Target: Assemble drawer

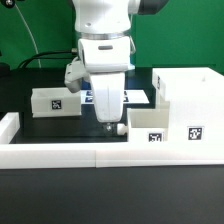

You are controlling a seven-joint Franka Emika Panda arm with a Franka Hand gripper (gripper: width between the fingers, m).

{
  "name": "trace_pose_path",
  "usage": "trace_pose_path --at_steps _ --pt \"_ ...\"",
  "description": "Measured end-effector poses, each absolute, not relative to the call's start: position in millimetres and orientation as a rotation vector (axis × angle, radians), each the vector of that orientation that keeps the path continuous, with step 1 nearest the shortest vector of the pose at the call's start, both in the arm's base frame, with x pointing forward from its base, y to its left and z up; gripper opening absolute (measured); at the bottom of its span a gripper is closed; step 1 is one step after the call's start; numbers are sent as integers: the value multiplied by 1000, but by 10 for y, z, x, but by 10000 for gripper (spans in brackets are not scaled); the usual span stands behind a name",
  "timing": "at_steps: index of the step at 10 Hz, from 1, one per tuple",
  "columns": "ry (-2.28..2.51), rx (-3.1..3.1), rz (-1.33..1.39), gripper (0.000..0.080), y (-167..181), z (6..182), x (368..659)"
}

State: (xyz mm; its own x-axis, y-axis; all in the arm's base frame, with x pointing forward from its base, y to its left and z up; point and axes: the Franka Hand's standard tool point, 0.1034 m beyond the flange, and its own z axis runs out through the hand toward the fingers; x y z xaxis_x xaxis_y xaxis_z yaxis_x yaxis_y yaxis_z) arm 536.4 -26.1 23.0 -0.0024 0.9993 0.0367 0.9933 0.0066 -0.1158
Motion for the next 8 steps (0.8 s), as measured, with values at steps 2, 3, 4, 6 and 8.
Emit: trace_pose_path --at_steps 2,3,4,6,8 --pt "-2050 -2235 109 649 -216 232 5358" --pt "-2024 -2259 113 649 -204 233 5358" --pt "-1993 -2289 117 649 -189 232 5359" --pt "-1949 -2329 121 649 -172 231 5359" --pt "-1943 -2335 121 649 -178 229 5359"
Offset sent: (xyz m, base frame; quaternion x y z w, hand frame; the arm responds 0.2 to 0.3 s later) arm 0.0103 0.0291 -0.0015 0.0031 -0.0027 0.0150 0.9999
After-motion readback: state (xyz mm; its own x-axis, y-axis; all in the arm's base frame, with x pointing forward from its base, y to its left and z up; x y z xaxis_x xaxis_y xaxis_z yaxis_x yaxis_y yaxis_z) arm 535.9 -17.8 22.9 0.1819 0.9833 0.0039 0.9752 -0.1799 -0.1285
